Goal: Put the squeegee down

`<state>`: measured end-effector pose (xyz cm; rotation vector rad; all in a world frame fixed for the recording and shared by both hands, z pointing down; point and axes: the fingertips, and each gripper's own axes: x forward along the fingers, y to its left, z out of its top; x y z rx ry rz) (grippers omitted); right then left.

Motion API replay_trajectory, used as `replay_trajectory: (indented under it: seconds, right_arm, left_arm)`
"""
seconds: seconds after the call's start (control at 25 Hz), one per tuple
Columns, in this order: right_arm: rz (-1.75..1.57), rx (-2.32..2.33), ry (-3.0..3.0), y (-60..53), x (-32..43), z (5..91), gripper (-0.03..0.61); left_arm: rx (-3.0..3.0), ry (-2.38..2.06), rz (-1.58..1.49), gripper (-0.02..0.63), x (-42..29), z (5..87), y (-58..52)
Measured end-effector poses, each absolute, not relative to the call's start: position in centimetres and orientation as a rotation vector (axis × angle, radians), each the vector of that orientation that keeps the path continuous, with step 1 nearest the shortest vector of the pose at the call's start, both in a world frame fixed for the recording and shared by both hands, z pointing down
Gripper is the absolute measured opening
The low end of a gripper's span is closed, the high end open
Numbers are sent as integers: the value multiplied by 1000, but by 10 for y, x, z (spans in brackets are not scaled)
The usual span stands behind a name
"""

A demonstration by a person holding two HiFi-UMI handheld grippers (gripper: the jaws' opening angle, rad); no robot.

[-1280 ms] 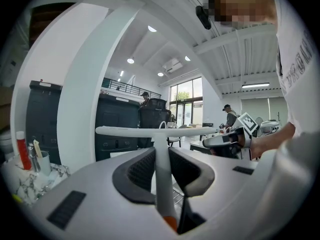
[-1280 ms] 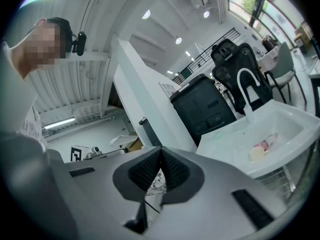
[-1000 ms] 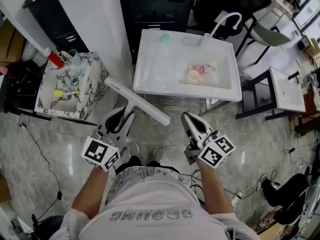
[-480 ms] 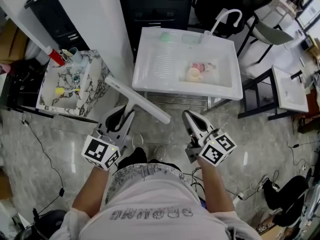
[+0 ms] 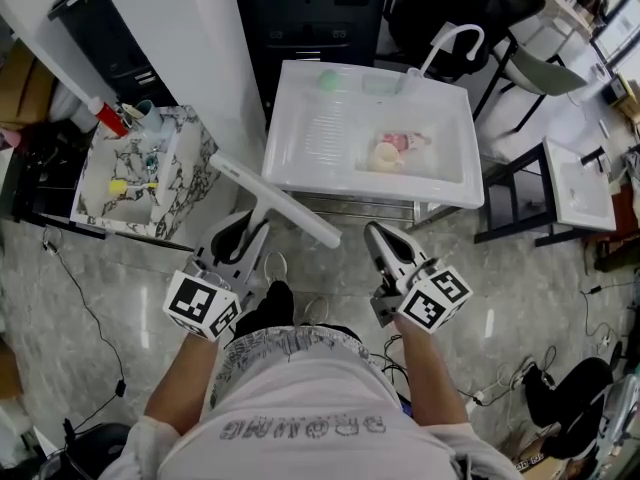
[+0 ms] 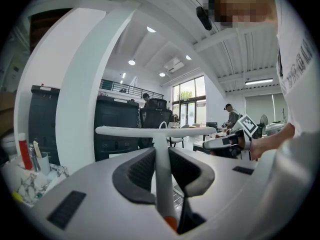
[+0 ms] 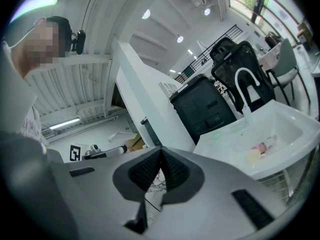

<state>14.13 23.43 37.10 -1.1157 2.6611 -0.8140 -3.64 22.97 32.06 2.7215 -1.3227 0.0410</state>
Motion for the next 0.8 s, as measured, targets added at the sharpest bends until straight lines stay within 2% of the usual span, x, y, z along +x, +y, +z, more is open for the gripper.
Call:
replay_trajectory:
  seconds: [0.8]
  right_arm:
    - [-853, -1150, 2671, 164, 123, 385, 8]
  left_arm:
    - [2710, -1280, 29, 97, -54, 338, 153]
